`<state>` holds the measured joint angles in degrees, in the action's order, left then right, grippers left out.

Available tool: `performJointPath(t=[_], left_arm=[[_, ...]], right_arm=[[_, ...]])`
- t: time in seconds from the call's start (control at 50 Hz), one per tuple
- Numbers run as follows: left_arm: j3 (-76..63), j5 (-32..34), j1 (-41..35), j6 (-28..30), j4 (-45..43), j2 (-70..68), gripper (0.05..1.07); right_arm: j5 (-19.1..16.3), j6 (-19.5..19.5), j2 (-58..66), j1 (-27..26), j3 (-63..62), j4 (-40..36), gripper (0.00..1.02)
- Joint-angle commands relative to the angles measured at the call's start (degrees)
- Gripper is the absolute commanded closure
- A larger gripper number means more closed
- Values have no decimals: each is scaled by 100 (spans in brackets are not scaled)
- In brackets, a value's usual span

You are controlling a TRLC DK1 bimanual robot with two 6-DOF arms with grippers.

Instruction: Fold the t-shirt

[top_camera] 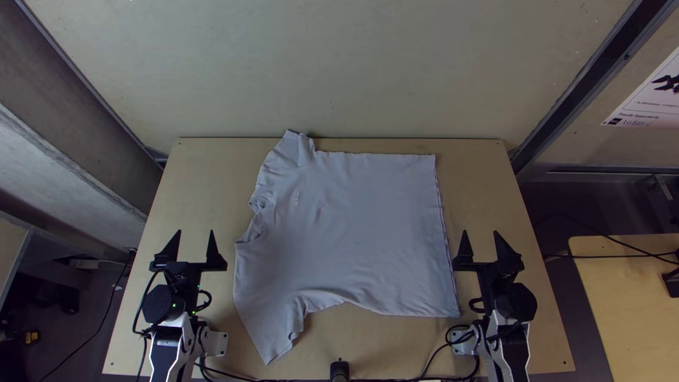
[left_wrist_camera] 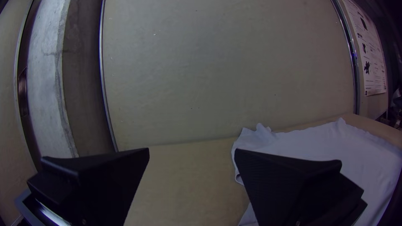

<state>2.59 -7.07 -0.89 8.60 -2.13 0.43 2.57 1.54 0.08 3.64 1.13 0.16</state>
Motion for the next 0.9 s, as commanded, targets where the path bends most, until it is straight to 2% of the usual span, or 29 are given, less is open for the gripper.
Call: performJointPath(t=[0.0,0.64,0.74,0.88], left_arm=[[-259,22,27,-69,72,-43,10],[-259,22,27,-69,72,-43,10],[-250,180,18,-78,116,-43,10],[-241,329,80,-34,187,-7,10]], right_arm=[[24,83,-25,-4,-69,-69,4],[24,127,-25,40,-69,-69,4],[24,110,-25,199,-69,-69,4],[24,110,-25,163,-69,-69,4]])
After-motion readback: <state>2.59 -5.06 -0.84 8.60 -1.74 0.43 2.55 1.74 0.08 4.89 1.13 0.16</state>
